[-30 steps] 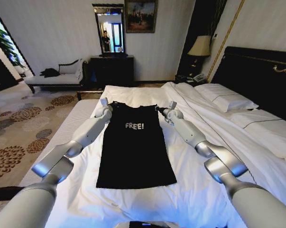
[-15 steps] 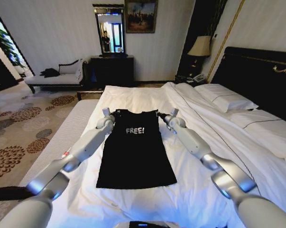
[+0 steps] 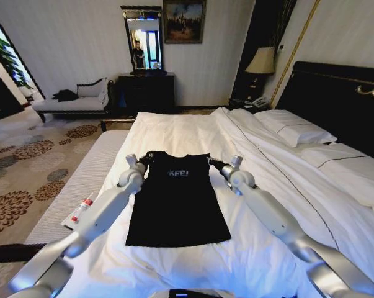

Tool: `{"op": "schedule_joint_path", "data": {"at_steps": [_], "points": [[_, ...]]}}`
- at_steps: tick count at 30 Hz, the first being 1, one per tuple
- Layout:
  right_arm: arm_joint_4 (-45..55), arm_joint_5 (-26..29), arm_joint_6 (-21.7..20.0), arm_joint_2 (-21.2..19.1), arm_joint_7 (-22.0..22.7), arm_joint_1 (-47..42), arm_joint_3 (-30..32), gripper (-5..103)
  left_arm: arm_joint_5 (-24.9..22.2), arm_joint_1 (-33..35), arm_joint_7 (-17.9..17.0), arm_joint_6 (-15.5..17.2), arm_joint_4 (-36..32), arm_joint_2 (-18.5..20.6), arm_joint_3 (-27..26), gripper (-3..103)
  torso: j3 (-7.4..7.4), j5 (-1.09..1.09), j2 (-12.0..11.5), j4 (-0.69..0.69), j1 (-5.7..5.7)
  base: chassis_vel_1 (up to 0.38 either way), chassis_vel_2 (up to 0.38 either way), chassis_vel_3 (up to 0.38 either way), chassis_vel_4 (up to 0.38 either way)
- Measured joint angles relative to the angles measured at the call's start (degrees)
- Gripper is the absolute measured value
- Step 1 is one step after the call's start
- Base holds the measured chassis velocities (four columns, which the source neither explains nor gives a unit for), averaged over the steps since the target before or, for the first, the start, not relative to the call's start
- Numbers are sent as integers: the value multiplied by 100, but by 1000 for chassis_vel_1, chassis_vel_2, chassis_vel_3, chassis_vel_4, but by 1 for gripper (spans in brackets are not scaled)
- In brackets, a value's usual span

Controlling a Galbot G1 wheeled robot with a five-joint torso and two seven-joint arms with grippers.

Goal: Fold the clothes on the bed.

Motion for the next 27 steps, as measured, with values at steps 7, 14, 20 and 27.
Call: {"op": "schedule_joint_path", "data": {"at_steps": [7, 14, 20, 27], "points": [[750, -340, 21, -281, -59, -847, 270, 1, 43, 713, -116, -16, -719, 536, -171, 0, 1, -1, 0, 1, 0, 0, 0, 0, 0], [1133, -646, 108, -376, -137, -1584, 592, 1, 60, 1005, -214, -21, -1212, 831, -207, 0, 1, 1, 1, -2, 1, 0, 0, 0, 0], [1544, -775, 157, -461, -198, -2285, 1124, 1, 60, 1557, -230, -33, -1803, 1303, -337, 0, 1, 0, 1, 0, 1, 0, 0, 0, 0], [1981, -1174, 277, -459, -316, -3363, 1630, 1, 385, 2312, -57, -112, -2091, 1674, -412, 0, 1, -1, 1, -5, 1, 0, 0, 0, 0]]}}
